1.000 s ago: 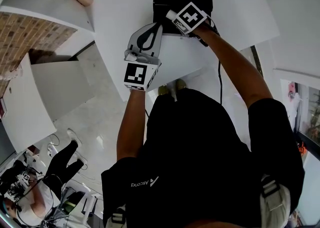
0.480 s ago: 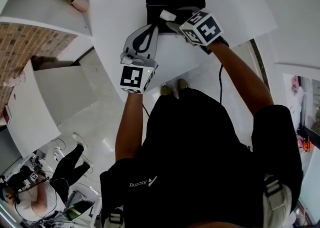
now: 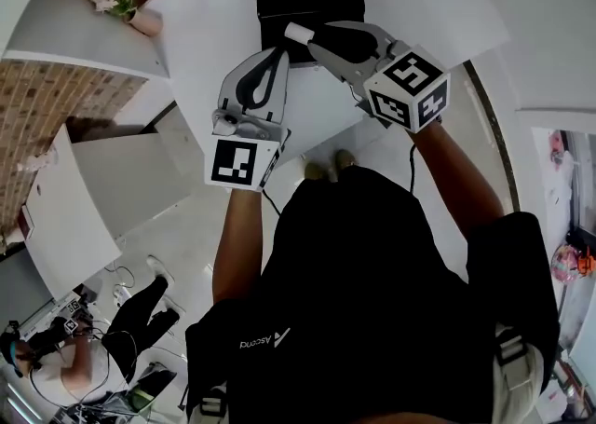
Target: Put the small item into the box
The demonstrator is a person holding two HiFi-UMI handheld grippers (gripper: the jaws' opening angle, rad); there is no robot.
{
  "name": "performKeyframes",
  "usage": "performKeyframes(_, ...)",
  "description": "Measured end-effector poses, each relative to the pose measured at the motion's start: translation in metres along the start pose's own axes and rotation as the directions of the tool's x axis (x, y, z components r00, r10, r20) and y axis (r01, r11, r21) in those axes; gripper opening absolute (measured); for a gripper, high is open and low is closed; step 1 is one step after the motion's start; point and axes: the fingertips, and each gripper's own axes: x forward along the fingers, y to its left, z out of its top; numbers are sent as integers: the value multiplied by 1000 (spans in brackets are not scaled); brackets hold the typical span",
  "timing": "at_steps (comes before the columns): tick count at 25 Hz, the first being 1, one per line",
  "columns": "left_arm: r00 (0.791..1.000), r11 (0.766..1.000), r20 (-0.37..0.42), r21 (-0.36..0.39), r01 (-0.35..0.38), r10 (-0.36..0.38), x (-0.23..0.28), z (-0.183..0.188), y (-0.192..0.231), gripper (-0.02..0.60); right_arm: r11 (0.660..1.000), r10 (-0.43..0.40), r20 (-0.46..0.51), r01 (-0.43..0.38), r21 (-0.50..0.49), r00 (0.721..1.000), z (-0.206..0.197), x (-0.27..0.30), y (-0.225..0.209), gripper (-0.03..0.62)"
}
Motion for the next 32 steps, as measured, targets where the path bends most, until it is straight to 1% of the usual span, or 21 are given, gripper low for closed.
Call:
performKeyframes(2,1000,1000,11,9,16,-16,-1,11,-10,-2,1000,-9,61,9,-8,998,10,-17,6,75)
performKeyframes(4,999,999,26,14,30,-30,-1,23,-20,-2,1000,-13,115,16,-21,993,18,-33,12,43)
performKeyframes(8,997,998,48,20,53,-54,-4,40,-39,-2,998,-5,209,18,-59,978,32,-60,26,3)
performKeyframes(13,997,998,52,27,62,-64,-16,50,-58,-2,994,20,288,11,-105,957,45,-87,50,3)
performKeyframes(15,994,997,89,25,67,-69,-19,62,-65,-2,993,34,321,5,-119,946,49,-97,60,3)
performKeyframes(16,993,997,94,26,66,-68,-20,64,-68,-2,993,40,337,1,-119,941,51,-102,65,3)
performKeyframes(20,996,997,60,41,59,-62,-27,55,-77,-2,992,67,395,-19,-123,916,54,-116,74,2)
performKeyframes(23,996,997,58,46,60,-63,-31,55,-83,-2,991,74,416,-19,-134,906,54,-122,79,2)
performKeyframes(32,997,998,60,45,43,-45,-37,57,-82,-2,989,80,407,-22,-146,910,53,-122,83,1)
